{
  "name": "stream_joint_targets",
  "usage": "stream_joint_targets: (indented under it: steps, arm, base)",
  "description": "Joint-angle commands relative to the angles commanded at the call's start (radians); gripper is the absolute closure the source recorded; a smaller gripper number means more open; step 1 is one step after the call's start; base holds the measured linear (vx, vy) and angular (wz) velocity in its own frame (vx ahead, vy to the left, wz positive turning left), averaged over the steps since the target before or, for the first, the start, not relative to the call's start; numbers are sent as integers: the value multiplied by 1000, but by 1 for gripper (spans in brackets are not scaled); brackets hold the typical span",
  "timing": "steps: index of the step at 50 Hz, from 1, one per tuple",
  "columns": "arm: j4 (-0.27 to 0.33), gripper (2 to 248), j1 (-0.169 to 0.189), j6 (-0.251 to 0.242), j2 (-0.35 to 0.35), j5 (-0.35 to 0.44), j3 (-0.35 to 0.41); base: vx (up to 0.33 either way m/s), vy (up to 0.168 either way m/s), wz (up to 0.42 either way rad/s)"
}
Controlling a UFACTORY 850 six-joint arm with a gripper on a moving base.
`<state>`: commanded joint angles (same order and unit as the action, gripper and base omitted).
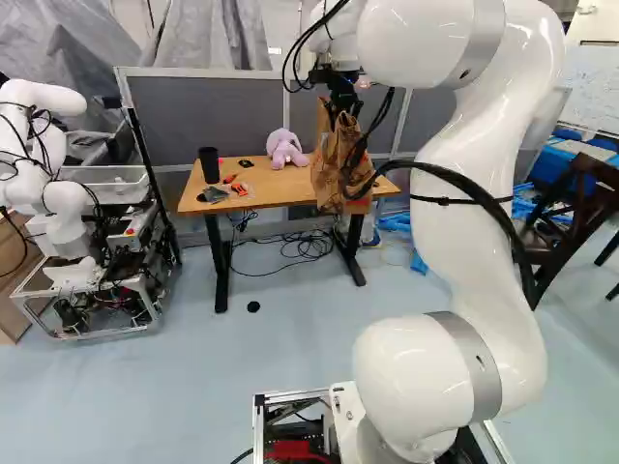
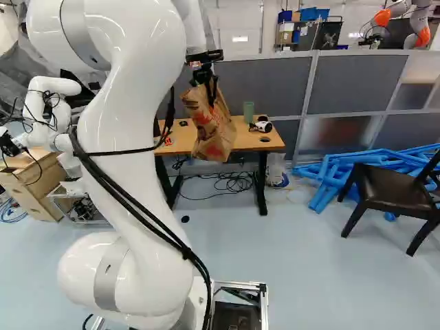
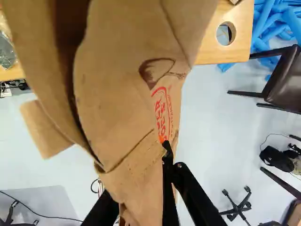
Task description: Pick up the bag on the ground and place it on the table
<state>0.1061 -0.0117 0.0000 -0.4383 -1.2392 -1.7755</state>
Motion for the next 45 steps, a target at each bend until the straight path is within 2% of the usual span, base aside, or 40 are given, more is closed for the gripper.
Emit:
stream_joint_targets:
  steps: [45]
  arm:
    - [0,229,0,0,0,0,0]
  base:
    - [170,59,-16]
